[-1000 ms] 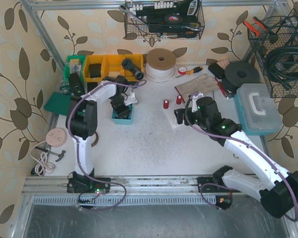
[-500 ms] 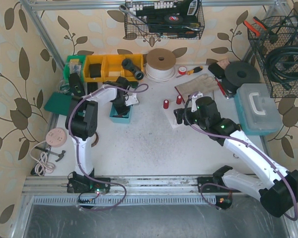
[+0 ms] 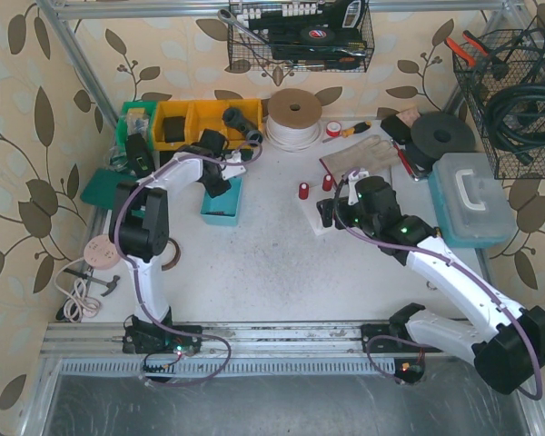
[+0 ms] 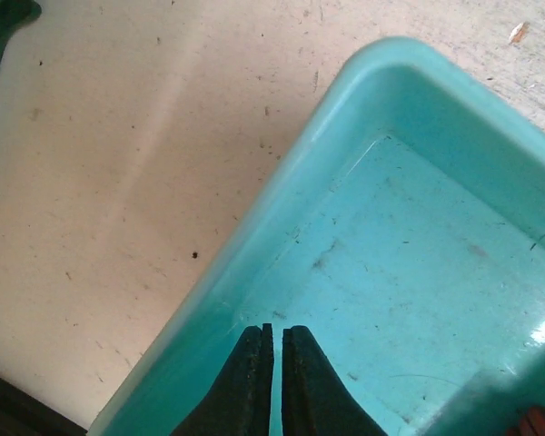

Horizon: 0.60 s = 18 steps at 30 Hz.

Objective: Install the large spring

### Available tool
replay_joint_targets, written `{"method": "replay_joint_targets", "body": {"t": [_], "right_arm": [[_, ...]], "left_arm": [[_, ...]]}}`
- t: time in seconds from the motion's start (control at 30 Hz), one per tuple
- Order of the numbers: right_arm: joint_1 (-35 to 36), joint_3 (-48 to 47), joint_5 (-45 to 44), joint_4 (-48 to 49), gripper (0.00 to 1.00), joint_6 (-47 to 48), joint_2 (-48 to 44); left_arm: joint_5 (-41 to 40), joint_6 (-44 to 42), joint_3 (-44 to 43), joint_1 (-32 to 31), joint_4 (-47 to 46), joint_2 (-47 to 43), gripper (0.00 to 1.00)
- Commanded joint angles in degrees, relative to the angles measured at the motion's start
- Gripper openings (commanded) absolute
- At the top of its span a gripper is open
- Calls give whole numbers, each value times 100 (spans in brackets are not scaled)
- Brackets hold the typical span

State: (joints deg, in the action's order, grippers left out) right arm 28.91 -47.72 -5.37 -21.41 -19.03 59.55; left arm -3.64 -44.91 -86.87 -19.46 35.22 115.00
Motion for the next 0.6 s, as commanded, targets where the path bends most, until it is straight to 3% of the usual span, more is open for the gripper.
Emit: {"method": "replay_joint_targets", "body": {"t": [0.0,0.17,0.47,0.57], "right_arm": [[22,80,-68,76,98,21,47],[23,68,-55,112,98,71,127],[17,24,-434,63,98,204,333],[16,159,-609,234,98,245,240]], "left_arm": [[55,57,-83,-5,177,-352,12],[275,599,-195,12,403,-745,17],[566,3545,250,22,198,-1902,26],[533,3971,524,22,102,-2006,34]]}}
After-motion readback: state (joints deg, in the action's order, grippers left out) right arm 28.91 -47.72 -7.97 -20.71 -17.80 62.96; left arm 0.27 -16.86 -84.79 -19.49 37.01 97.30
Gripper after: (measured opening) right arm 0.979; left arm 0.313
